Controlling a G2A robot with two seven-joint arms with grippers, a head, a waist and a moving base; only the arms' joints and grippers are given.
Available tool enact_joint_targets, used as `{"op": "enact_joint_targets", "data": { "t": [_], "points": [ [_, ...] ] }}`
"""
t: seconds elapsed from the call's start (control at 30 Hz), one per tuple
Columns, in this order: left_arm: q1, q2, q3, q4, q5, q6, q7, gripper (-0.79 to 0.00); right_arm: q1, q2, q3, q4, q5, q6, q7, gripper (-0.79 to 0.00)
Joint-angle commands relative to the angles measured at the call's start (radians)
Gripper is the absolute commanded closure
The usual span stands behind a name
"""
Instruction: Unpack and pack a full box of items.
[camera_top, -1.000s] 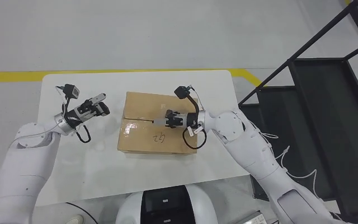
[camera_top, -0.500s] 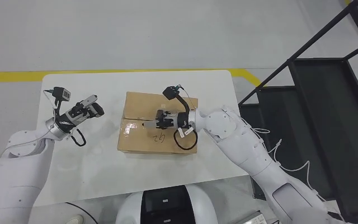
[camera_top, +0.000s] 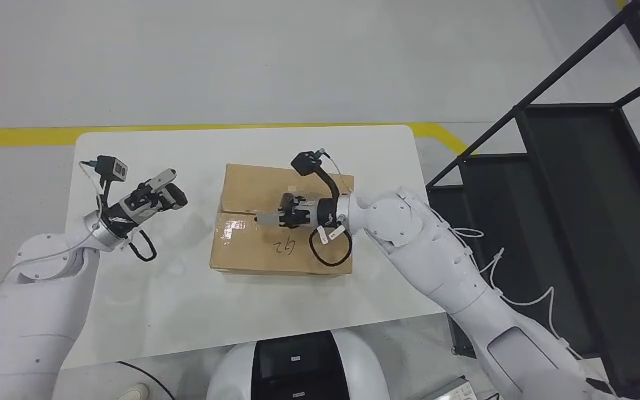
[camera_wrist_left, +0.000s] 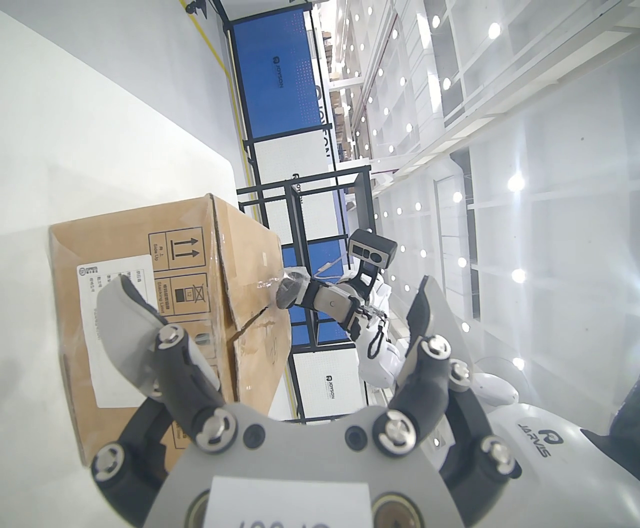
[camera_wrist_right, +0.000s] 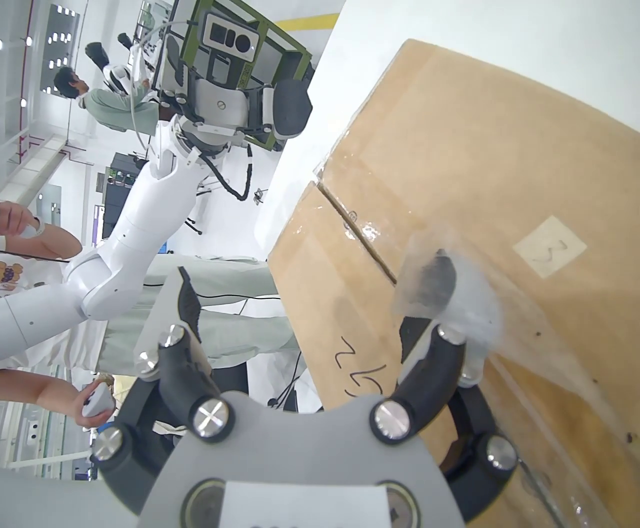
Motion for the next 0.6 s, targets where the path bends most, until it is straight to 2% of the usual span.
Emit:
{"op": "enact_joint_targets", "data": {
  "t": [0.0, 0.3, 0.57],
  "points": [
    [0.013, 0.001, -0.007, -0.012, 0.004, -0.003, 0.008, -0.785, 0.019, -0.006, -0.022, 0.015, -0.007, 0.011, 0.006, -0.785],
    [0.064, 0.007, -0.046, -0.050, 0.015, -0.006, 0.033, -0.785, 0.150, -0.066, -0.177, 0.128, 0.005, 0.023, 0.030, -0.785],
    [0.098, 0.011, -0.073, -0.076, 0.020, -0.003, 0.044, -0.785, 0.228, -0.125, -0.272, 0.219, 0.022, -0.009, -0.034, -0.785]
  ]
}}
